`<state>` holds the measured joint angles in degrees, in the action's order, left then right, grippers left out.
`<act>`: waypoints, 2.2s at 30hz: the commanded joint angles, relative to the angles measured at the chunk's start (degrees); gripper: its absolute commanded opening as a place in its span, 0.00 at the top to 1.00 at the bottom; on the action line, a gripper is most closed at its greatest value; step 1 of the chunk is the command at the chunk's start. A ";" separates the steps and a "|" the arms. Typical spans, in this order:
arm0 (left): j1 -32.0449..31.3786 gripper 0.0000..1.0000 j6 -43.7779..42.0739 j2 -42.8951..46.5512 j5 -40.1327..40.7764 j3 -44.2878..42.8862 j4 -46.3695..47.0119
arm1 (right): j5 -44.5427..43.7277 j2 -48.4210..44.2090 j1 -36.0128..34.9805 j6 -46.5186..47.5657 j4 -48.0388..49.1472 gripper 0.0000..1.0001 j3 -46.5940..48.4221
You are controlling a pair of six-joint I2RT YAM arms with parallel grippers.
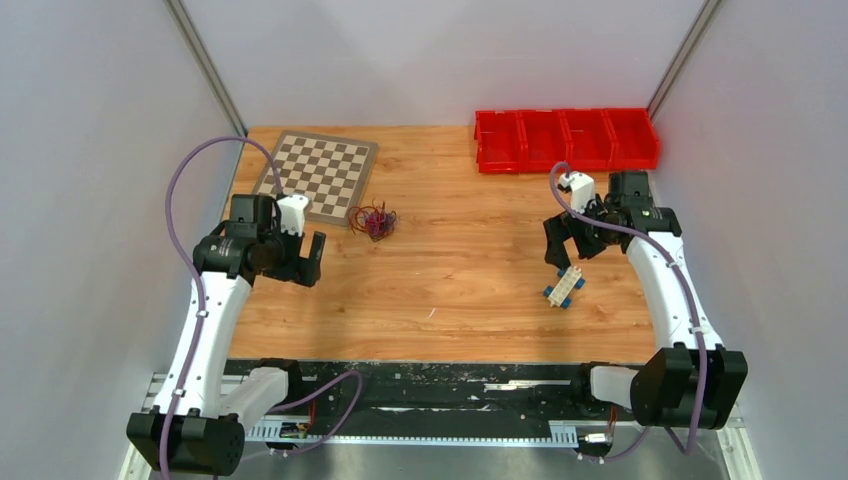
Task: Untangle the cables
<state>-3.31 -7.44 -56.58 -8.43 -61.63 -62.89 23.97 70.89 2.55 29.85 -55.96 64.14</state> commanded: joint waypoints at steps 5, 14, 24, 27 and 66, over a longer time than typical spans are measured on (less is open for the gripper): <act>-0.06 0.00 -0.48 -0.74 -3.19 -3.05 22.54 | 1.50 0.01 0.00 -4.76 7.31 0.00 8.35; -0.03 0.00 -1.90 -28.93 -13.63 -18.27 23.93 | 7.81 4.20 0.38 -12.42 13.66 0.00 11.48; -1.17 0.03 5.70 -48.83 -22.70 -23.61 30.89 | 7.82 7.18 0.35 -14.33 15.48 0.00 9.60; -2.19 0.11 6.94 -53.05 -25.50 -24.11 32.56 | 8.95 8.67 0.35 -15.13 15.59 0.00 9.81; -15.43 1.00 27.91 -35.19 -50.70 -8.84 61.72 | 30.02 31.93 -28.41 -37.00 56.89 0.42 7.77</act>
<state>-18.35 18.44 -94.83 -56.47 -71.16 -5.93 51.59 101.01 -24.82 -6.11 -6.00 69.82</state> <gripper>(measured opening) 0.019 0.849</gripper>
